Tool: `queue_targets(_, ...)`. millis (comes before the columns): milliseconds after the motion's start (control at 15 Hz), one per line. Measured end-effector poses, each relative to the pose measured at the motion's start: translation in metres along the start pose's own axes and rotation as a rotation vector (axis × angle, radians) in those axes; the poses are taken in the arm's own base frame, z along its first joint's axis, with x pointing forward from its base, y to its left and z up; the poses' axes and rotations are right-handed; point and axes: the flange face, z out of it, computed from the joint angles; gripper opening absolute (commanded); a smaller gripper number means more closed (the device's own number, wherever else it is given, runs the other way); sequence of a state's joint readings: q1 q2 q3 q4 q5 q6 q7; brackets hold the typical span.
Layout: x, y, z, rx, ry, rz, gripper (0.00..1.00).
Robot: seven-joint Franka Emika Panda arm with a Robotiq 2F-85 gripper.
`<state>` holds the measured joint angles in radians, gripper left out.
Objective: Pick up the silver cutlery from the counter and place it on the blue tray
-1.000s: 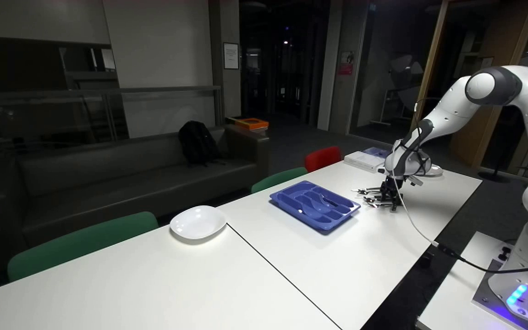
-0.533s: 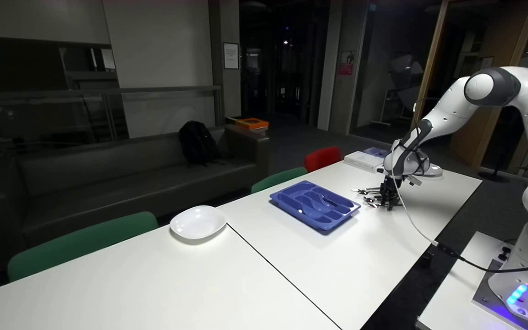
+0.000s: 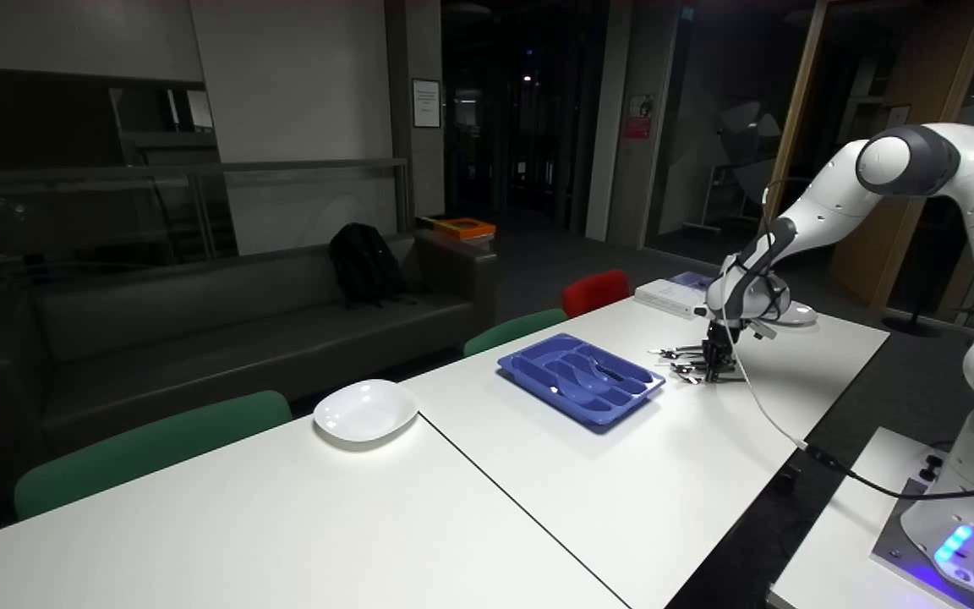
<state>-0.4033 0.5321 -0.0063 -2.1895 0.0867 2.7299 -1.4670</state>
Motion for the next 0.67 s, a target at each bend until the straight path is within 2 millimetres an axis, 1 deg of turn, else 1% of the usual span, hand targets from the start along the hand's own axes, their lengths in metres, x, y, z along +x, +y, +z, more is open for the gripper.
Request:
queue_targets(333, 0.003, 0.001, -0.004, -0.003, 0.001, 0.002, 0.02)
queue_targets(467, 0.011, 0.004, -0.016, -0.024, 0.005, 0.003, 0.02)
queue_targets(667, 0.034, 0.006, -0.045, -0.073, 0.011, 0.019, 0.02)
